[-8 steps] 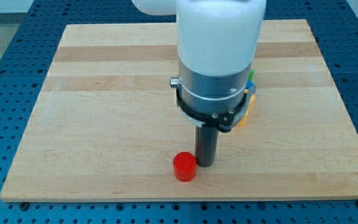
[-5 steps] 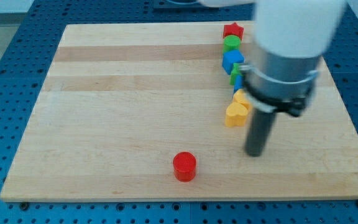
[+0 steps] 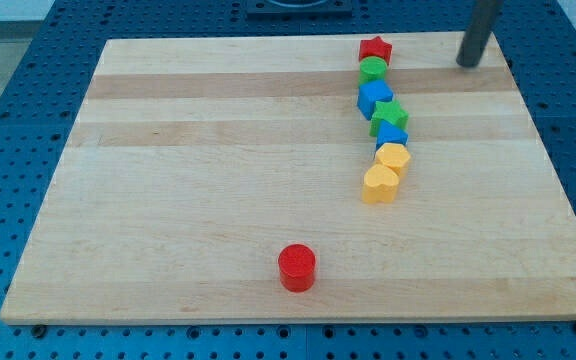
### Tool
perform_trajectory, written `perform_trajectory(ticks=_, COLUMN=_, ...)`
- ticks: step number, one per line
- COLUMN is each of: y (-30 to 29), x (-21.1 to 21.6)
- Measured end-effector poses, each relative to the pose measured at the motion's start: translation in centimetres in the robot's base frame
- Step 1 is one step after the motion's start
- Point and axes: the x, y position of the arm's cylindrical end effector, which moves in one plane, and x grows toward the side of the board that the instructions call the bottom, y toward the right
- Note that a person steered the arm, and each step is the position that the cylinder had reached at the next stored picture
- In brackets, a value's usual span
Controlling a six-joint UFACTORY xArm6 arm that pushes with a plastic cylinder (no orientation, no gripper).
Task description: Push the red star and green circle left a bit
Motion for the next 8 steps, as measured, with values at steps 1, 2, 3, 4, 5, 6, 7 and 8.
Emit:
perform_trajectory(ticks=1, y=-0.5, x=-0.6)
perform_trajectory(ticks=2, y=-1.7, x=-0.6)
perform_trajectory(ticks=3, y=-6.5, x=-0.6)
perform_trajectory(ticks=4, y=-9.8, x=-0.6)
perform_trajectory(ticks=5, y=-9.8, x=-1.0)
perform_trajectory(ticks=6, y=-6.3, x=-1.2)
perform_trajectory(ticks=7, y=-8.0, x=-0.9)
perform_trajectory(ticks=8, y=-10.9, x=0.2)
